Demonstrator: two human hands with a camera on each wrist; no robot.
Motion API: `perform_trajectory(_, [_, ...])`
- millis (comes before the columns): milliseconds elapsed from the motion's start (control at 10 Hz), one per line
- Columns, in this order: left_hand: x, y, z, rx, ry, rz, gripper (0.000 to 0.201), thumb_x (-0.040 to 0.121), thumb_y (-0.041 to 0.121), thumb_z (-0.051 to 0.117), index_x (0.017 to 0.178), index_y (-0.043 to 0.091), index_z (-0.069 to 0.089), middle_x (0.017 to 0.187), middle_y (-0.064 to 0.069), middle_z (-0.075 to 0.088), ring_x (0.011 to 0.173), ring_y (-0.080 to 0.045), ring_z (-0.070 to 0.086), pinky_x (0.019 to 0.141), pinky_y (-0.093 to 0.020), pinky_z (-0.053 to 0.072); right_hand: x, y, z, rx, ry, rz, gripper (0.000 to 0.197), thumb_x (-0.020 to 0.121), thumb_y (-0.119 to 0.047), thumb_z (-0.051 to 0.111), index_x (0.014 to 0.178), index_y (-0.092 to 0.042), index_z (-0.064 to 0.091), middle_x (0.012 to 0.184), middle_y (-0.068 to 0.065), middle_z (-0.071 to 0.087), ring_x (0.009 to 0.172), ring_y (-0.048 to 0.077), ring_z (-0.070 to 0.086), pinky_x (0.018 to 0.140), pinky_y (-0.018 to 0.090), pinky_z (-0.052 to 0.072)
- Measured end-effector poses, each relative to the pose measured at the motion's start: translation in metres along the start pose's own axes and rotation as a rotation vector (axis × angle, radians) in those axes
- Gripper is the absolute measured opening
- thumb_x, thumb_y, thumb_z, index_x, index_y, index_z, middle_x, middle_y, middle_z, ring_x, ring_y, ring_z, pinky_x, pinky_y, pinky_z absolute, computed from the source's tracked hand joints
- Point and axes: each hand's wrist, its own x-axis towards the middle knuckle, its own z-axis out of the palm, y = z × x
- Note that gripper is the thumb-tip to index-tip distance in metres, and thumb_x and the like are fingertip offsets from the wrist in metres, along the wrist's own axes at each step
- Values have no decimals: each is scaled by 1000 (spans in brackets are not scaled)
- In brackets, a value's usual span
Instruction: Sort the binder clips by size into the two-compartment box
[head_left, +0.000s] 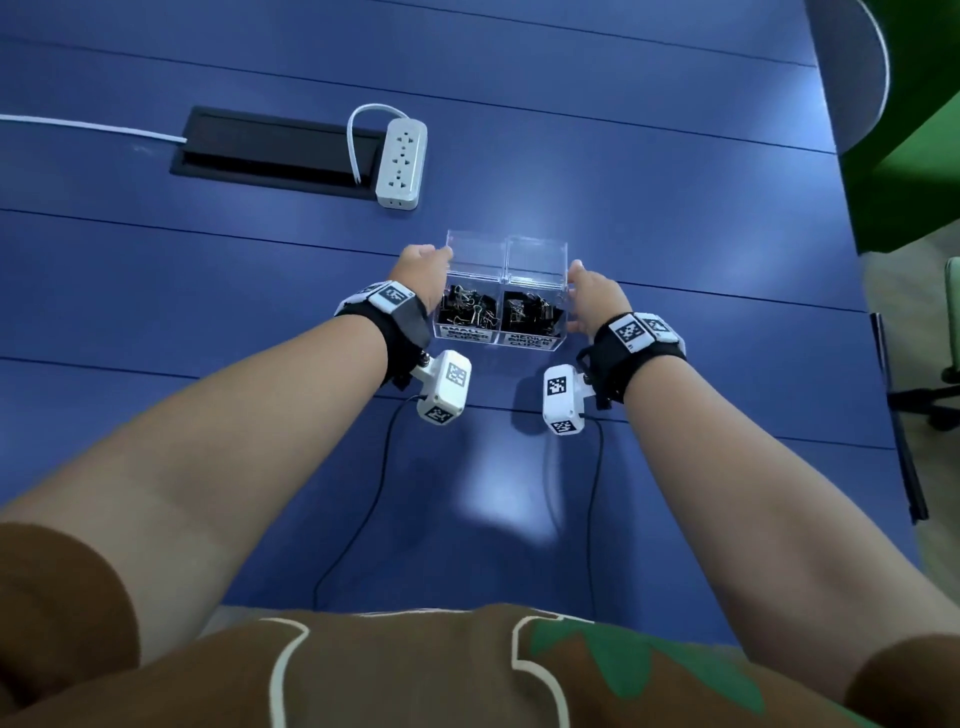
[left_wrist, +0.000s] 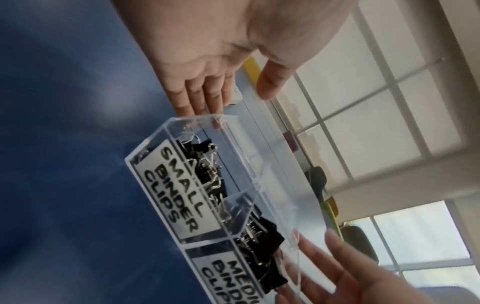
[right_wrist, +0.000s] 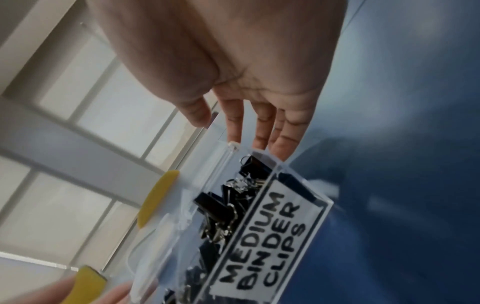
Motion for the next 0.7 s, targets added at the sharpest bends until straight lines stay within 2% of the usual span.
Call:
perform_trajectory(100, [1, -5, -4, -127, 68, -24, 10, 93, 24, 40, 93, 21, 50, 79, 4, 62, 69, -14, 51, 78, -34, 48, -4, 3, -2, 169, -9, 16, 37, 98, -41, 29, 102, -22, 60, 116, 7, 54, 106, 24, 52, 68, 33, 50])
perform_trajectory(200, [-5, -18, -8, -132, 102, 17, 11, 95, 23, 44, 94, 21, 54, 79, 6, 64, 69, -11, 56, 82, -40, 54, -11, 15, -4, 231, 10, -11, 32, 95, -46, 38, 86, -27, 62, 103, 1, 58, 91, 16, 53, 75, 33, 51])
perform_trajectory(300, [-14, -33, -12, 14, 76, 119, 16, 89, 15, 58, 104, 19, 61, 102, 0, 66, 87, -15, 61, 91, -38, 54, -19, 34, -1, 77, 5, -165, 10, 85, -35, 61, 84, -26, 62, 88, -6, 59, 77, 12, 54, 74, 32, 48])
perform_trajectory(400, [-23, -40, -14, 195, 88, 148, 31, 86, 12, 63, 117, 15, 59, 122, -3, 59, 108, -16, 55, 87, -23, 42, -23, 51, 5, -96, 74, -273, 12, 84, -26, 67, 89, -23, 56, 95, -6, 57, 87, 12, 55, 76, 25, 42])
perform_trajectory(500, [-26, -44, -11, 281, 81, 152, 29, 91, 24, 59, 117, 11, 57, 110, -4, 61, 93, -18, 57, 78, -22, 40, -27, 58, 12, -135, 141, -306, 14, 87, -31, 62, 86, -23, 50, 101, -3, 58, 82, 15, 55, 75, 28, 42])
perform_trajectory(600, [-29, -39, -11, 318, 55, 128, 30, 93, 29, 56, 118, 12, 57, 102, -2, 58, 87, -18, 54, 74, -23, 39, -32, 54, 15, -192, 121, -295, 14, 91, -29, 56, 86, -20, 47, 105, 1, 55, 87, 17, 52, 75, 28, 39])
perform_trajectory(700, [-30, -38, -16, 292, 91, 115, 35, 94, 32, 54, 122, 11, 55, 115, -6, 63, 94, -20, 57, 79, -23, 39, -34, 48, 10, -230, 141, -324, 17, 91, -33, 55, 86, -19, 47, 110, 7, 55, 92, 18, 52, 77, 28, 38])
